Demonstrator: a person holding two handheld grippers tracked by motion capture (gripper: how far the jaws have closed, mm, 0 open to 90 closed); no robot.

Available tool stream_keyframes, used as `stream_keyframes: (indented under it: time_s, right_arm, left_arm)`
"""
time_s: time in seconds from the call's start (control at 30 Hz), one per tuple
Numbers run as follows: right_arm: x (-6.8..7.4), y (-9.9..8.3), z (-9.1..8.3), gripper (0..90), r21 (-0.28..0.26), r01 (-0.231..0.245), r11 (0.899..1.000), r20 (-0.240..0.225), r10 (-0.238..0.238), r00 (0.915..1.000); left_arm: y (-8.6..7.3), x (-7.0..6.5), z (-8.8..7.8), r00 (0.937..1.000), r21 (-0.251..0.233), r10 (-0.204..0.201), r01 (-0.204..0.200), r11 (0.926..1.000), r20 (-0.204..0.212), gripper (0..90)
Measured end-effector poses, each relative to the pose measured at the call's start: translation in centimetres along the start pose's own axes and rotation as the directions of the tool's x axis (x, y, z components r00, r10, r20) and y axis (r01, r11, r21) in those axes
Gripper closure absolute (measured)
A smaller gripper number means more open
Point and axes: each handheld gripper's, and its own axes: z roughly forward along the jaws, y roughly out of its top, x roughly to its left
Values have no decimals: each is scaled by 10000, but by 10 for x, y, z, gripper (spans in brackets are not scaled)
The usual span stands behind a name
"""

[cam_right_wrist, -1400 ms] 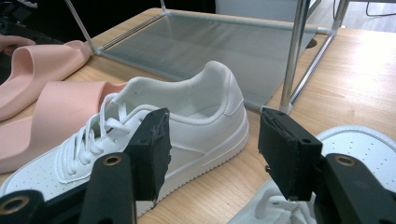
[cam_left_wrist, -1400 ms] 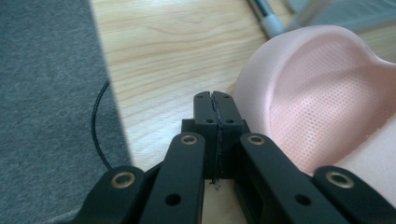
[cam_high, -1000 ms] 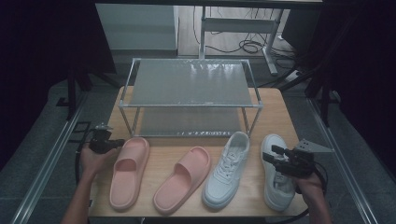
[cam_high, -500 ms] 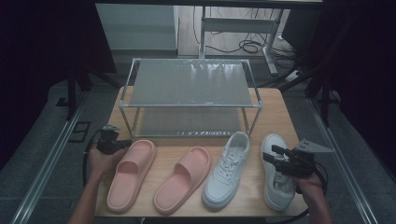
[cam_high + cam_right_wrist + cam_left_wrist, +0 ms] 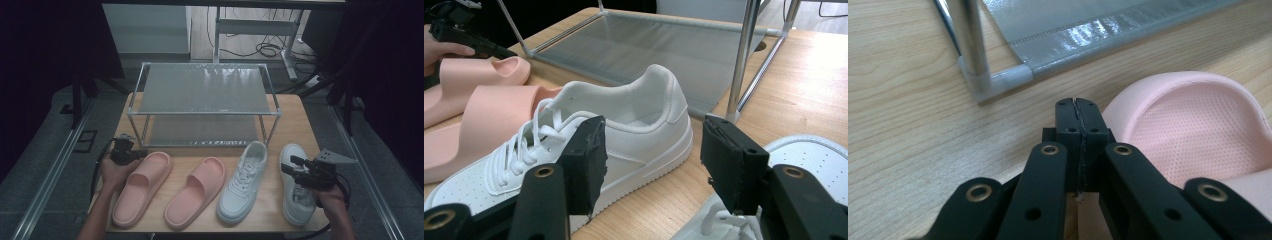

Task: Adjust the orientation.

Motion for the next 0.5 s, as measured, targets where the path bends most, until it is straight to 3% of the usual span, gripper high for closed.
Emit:
stream_keyframes:
  time_s: [0.27, 0.5]
  right_arm:
    - [0, 0, 0, 442, -15, -30, 10000, -3, 30, 10000]
    - [-2, 0, -2, 442, -75, -67, 9999, 17, 68, 10000]
  left_arm:
    - [3, -4, -2, 9997, -93, 182, -183, 9998, -147, 897]
    - [1, 7, -32, 9968, -969, -135, 58, 9953, -790, 899]
